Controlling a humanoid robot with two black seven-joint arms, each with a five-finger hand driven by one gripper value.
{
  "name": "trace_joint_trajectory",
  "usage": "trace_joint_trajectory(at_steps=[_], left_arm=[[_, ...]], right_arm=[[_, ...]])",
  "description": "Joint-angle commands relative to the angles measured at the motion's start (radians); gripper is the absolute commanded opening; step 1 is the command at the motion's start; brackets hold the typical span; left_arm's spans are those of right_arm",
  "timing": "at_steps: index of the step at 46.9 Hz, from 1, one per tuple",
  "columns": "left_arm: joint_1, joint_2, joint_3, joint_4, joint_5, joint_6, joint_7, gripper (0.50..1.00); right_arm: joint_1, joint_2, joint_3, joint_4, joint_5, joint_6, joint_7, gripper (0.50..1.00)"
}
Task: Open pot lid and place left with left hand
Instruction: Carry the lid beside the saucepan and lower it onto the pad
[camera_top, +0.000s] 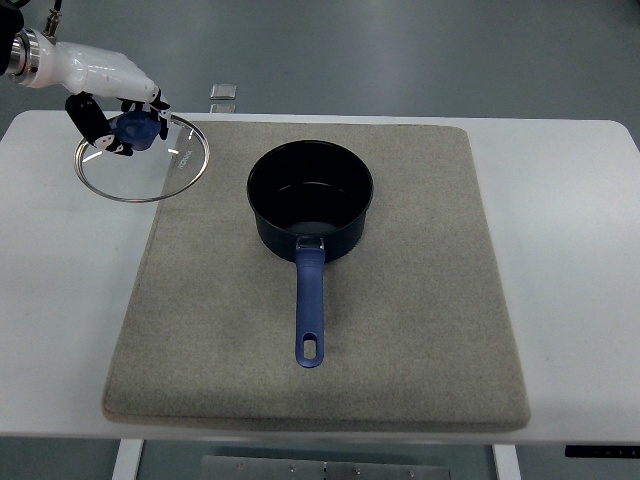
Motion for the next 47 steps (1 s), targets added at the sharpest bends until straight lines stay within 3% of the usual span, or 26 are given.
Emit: trace_joint_trajectory(at_steps=[1, 47], left_arm=[[0.012, -0.014, 0.0, 0.0, 0.0, 0.001, 0.0, 0.5], [0.113, -0.149, 0.0, 0.008, 0.006, 0.048, 0.0, 0.5]], right_arm=[[0.0, 0.0, 0.0, 0.0, 0.0, 0.0, 0.0, 0.917], [0.0, 0.0, 0.0, 0.0, 0.0, 0.0, 0.0, 0.917]])
